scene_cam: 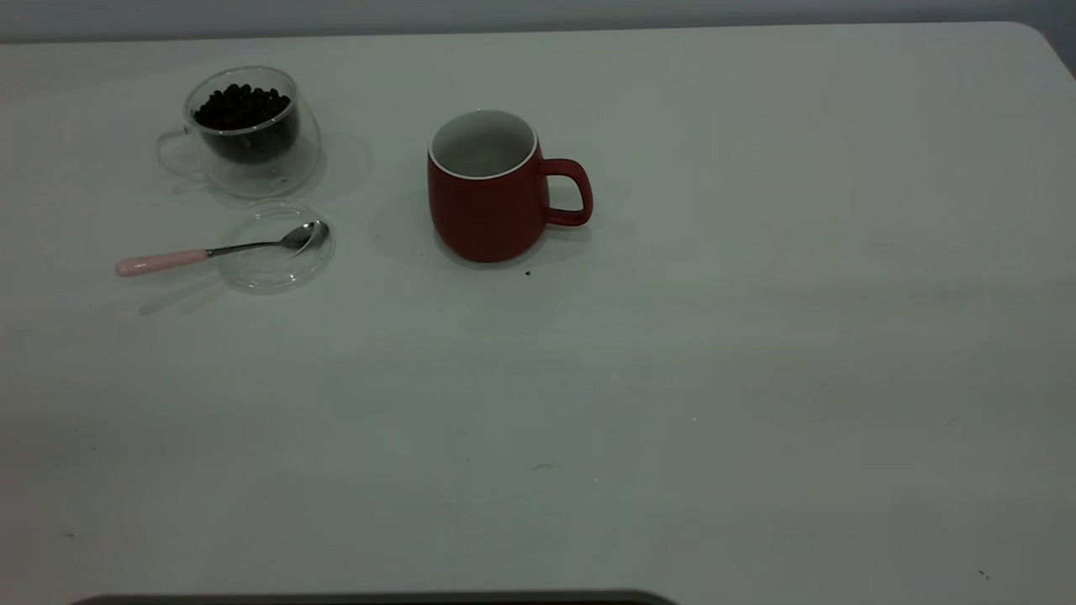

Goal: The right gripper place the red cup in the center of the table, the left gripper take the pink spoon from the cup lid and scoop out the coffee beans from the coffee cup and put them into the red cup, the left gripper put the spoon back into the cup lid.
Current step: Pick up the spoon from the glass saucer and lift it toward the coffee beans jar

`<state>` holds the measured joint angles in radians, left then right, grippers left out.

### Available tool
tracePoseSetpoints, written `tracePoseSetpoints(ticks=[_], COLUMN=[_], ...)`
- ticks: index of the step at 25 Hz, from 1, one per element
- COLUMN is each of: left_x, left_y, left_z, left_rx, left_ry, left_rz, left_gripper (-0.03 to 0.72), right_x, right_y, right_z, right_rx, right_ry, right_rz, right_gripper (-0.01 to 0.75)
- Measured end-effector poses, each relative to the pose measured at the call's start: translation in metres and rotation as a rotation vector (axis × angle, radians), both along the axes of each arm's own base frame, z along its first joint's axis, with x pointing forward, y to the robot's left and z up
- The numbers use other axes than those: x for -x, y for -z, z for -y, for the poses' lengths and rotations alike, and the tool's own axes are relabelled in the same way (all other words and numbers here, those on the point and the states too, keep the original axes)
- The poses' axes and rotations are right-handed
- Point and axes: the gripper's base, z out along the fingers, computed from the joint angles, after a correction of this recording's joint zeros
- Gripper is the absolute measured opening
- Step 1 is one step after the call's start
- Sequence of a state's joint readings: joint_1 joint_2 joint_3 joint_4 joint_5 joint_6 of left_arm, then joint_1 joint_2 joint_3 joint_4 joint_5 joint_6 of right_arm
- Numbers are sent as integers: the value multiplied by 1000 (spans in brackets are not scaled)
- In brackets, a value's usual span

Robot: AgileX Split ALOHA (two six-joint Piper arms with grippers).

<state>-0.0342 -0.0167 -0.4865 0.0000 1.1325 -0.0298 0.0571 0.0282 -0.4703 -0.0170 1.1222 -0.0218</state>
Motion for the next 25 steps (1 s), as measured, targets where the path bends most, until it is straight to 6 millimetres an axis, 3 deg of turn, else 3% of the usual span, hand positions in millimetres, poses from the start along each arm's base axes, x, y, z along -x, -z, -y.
tracePoseSetpoints(ticks=[5,10,14,20,25], left_x=[-24,-88,-151,-241,-288], left_y=[-22,-51,-55,-26,14], left_z=[1,7,16,21,-1], left_rx=[29,72,164,180,265], left_ry=[-25,-12,0,8,-48], left_rz=[-33,-86,-183,-417,-576], left_gripper=[543,666,685,687,689], right_x=[0,0,0,0,0], right_y=[0,0,0,0,0], right_z=[0,0,0,0,0], right_rx=[0,0,0,0,0], right_ry=[0,0,0,0,0], right_rz=[0,0,0,0,0], right_gripper=[591,591,591,591,591])
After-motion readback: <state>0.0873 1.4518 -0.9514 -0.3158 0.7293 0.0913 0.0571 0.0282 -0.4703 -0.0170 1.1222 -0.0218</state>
